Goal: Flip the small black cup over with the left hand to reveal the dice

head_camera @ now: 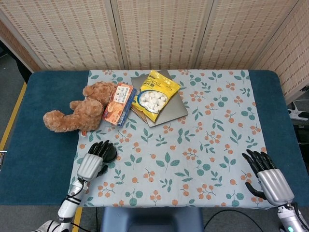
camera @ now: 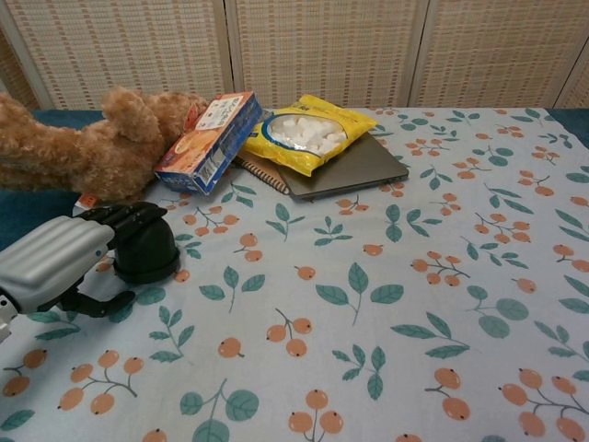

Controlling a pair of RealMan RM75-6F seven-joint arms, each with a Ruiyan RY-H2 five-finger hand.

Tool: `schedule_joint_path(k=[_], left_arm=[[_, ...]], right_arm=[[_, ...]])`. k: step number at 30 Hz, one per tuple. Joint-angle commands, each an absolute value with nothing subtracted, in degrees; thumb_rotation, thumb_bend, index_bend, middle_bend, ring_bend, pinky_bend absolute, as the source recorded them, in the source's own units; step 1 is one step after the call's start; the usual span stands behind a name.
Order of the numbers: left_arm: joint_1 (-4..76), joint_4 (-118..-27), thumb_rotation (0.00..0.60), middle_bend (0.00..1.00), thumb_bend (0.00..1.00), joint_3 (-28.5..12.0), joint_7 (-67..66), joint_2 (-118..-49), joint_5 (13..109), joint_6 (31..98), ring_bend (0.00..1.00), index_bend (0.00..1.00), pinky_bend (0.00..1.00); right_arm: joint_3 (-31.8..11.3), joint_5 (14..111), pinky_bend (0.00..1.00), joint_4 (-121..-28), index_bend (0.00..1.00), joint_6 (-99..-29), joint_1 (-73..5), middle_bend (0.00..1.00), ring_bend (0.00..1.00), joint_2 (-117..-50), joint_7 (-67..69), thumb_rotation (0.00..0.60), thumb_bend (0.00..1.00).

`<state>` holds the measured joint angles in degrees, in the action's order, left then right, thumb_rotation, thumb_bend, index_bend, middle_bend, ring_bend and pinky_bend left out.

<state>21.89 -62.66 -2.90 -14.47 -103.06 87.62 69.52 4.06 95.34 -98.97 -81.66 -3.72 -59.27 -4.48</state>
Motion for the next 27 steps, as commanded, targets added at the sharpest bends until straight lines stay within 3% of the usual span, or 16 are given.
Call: schedule_joint_path(k=[1,7,14,21,23,27], left_arm=[[22.20,-61.89,0.600,0.14,0.34,-3.12,-14.48,-103.40,87.11,69.24,0.07,0.00,0.14],[22.52,-59.29,0.600,0.18,0.34,-3.34,-14.26,-104.80,87.25,70.68,0.10,0.07,0.15],[22.65,-50.68,0.600,0.39,0.34,-4.00,-9.55,-109.81,89.96,77.85,0.28,0.27,0.23],[23.03,-44.08,0.600,0.48,0.36,-4.05,-5.80,-113.12,90.38,80.05,0.36,0.36,0.27],[23.06,-43.00,0.600,0.52,0.39,-4.05,-4.96,-113.67,90.59,81.00,0.40,0.41,0.29],[23.15,-42.55,0.600,0.59,0.60,-3.67,0.32,-113.74,91.24,82.52,0.45,0.48,0.34]], right_arm=[[4.15,95.49,0.00,-99.04,0.00,-81.70,-3.70,0.00,0.00,-59.20,-4.37,0.600,0.22],[4.29,95.68,0.00,-99.04,0.00,-81.59,-3.71,0.00,0.00,-59.12,-4.24,0.600,0.22],[4.29,95.60,0.00,-99.13,0.00,-81.46,-3.75,0.00,0.00,-59.06,-4.33,0.600,0.22],[4.33,95.73,0.00,-99.17,0.00,-81.71,-3.62,0.00,0.00,-58.97,-4.31,0.600,0.22],[4.38,95.79,0.00,-99.18,0.00,-81.62,-3.65,0.00,0.00,-59.01,-4.41,0.600,0.22],[4.46,95.81,0.00,-99.25,0.00,-81.34,-3.73,0.00,0.00,-59.05,-4.68,0.600,0.22]])
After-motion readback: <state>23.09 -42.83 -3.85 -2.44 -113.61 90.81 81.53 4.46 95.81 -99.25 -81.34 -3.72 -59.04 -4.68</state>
